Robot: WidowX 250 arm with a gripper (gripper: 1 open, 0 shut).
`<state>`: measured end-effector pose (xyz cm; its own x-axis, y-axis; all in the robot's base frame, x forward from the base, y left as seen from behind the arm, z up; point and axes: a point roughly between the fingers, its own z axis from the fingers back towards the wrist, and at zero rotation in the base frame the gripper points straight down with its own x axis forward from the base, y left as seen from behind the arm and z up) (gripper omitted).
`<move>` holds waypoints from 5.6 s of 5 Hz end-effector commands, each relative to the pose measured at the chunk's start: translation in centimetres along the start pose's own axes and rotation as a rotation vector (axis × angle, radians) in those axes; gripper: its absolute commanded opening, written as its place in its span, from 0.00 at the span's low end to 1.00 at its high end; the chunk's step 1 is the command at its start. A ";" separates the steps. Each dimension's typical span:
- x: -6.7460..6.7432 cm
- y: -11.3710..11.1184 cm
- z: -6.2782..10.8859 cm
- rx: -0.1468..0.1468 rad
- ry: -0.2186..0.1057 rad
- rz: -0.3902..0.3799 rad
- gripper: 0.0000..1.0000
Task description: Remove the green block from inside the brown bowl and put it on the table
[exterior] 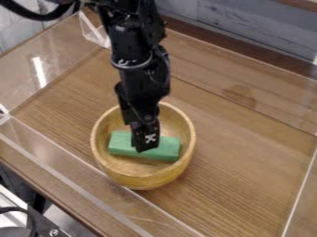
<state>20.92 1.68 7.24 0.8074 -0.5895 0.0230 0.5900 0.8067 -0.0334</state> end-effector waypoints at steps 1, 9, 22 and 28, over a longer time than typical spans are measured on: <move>0.8 0.9 1.0 0.025 -0.039 0.003 1.00; 1.4 1.3 -2.0 0.021 -0.064 -0.053 1.00; 3.1 0.9 1.9 -0.008 -0.071 0.089 0.00; 4.4 5.0 6.7 0.088 -0.161 0.127 0.00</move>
<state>26.66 3.20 11.98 0.8729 -0.4708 0.1282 0.4750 0.8800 -0.0029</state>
